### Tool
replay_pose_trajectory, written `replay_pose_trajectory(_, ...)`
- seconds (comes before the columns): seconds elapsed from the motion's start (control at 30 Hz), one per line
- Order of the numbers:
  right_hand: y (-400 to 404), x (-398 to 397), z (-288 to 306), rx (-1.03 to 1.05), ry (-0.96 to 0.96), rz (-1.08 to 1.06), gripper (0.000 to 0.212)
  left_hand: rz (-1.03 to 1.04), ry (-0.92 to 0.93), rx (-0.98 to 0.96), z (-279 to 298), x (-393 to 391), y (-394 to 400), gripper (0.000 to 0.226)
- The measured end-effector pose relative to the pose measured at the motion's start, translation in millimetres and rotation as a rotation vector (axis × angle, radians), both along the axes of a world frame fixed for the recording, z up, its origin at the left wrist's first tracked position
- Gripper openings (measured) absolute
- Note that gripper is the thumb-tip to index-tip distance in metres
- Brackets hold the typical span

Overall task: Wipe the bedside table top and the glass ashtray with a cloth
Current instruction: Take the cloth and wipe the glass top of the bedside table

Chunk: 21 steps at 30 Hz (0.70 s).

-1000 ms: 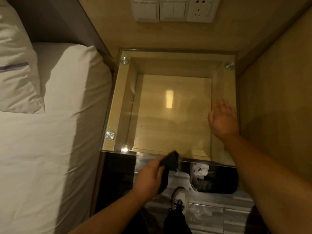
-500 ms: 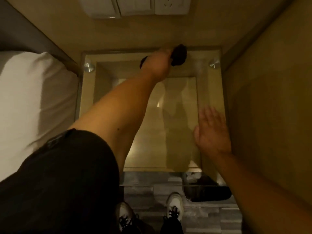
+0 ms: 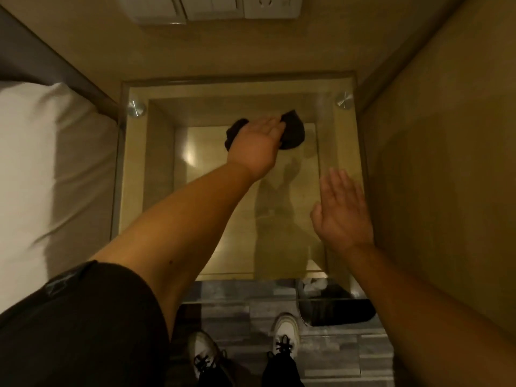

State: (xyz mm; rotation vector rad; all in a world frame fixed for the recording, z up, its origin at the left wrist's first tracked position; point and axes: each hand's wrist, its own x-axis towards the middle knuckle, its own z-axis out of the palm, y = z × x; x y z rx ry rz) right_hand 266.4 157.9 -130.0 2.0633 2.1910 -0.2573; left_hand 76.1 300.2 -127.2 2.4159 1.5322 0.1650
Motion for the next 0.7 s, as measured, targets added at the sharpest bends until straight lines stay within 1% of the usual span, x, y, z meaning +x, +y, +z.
replay_pose_trajectory(0.17, -2, 0, 2, 0.014, 0.065, 0.008, 0.064, -0.031, -0.012, -0.026, 1, -6, -79, 0.049)
replay_pose_trajectory(0.3, -2, 1, 1, 0.021, 0.076, 0.0, 0.064, -0.056, -0.013, -0.015, 2, -9, -149, 0.053)
replay_pose_trajectory(0.53, -4, 3, 1, 0.043, 0.114, 0.014, 0.061, -0.051, 0.007, -0.072, 5, -6, -238, 0.061)
replay_pose_trajectory(0.7, -4, 3, 0, 0.043, 0.126, 0.015, 0.058, -0.059, 0.028, -0.114, 4, -4, -280, 0.064)
